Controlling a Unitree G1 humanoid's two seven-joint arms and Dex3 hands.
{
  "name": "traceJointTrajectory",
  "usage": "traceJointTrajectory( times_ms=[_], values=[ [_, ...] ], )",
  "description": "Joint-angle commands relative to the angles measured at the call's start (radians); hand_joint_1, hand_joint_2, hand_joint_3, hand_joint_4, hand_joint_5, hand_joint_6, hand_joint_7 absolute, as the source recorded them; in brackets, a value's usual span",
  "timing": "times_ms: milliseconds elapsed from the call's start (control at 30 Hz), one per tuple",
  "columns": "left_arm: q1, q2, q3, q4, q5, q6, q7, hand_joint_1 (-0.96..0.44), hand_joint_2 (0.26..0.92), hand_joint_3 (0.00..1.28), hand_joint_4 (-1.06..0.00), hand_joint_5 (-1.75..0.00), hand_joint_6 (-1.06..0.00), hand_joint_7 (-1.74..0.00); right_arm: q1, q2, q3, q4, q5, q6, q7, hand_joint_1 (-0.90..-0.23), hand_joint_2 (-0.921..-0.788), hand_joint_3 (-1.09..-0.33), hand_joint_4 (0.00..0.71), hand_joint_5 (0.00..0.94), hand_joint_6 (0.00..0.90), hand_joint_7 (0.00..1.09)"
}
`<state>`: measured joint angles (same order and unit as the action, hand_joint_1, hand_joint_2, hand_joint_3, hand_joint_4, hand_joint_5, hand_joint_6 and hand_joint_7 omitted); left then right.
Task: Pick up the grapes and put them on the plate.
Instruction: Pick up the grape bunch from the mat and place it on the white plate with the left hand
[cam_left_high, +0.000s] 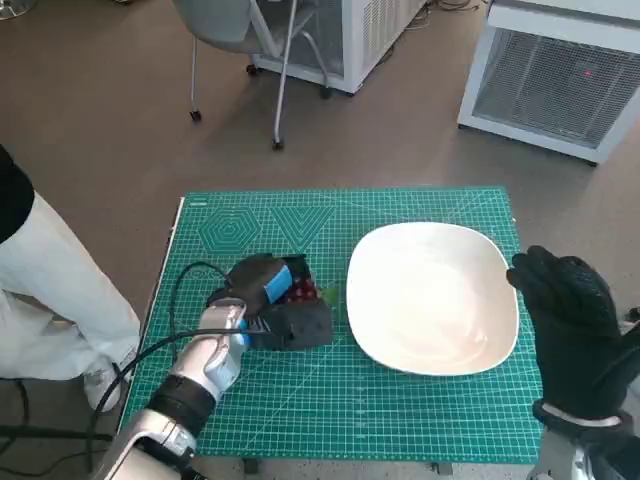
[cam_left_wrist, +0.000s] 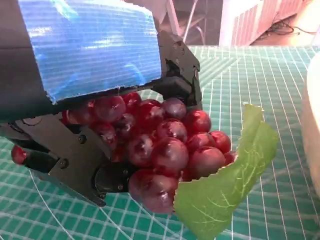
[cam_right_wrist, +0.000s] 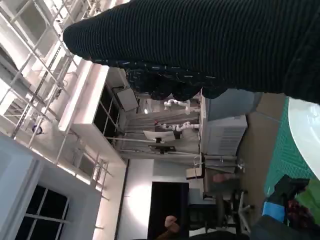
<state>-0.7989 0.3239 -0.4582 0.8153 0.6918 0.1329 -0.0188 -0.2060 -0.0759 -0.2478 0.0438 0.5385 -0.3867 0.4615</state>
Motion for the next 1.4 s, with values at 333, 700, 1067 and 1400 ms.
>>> traceJointTrajectory(
  times_ms=[333,700,1067,1400],
  values=[
    [0.143,0.1,0.08,-0.485,0.01,0.107,-0.088,0.01,0.807,0.33,-0.52,-1.52,-0.73,-0.92,0.007,0.006,0.005,0.018,-0.01,0.003,-0.001,-0.38,-0.921,-0.518,0.502,0.511,0.277,0.86],
    [0.209,0.125,0.158,-0.711,0.008,0.128,-0.104,0.01,0.807,0.28,-0.63,-1.36,-0.71,-0.98,0.004,0.008,0.006,0.02,-0.012,0.003,-0.005,-0.38,-0.921,-0.519,0.502,0.512,0.276,0.87],
    [0.236,0.11,0.207,-0.819,0.004,0.136,-0.11,0.0,0.912,0.03,-0.74,-1.25,-0.71,-0.93,0.003,0.013,0.005,0.022,-0.013,0.0,-0.007,-0.38,-0.921,-0.519,0.502,0.512,0.275,0.87],
    [0.224,0.093,0.203,-0.804,-0.01,0.109,-0.11,0.0,0.909,0.02,-0.77,-1.17,-0.72,-0.97,0.004,0.014,0.004,0.022,-0.014,-0.003,-0.006,-0.381,-0.921,-0.519,0.502,0.512,0.275,0.87]
  ],
)
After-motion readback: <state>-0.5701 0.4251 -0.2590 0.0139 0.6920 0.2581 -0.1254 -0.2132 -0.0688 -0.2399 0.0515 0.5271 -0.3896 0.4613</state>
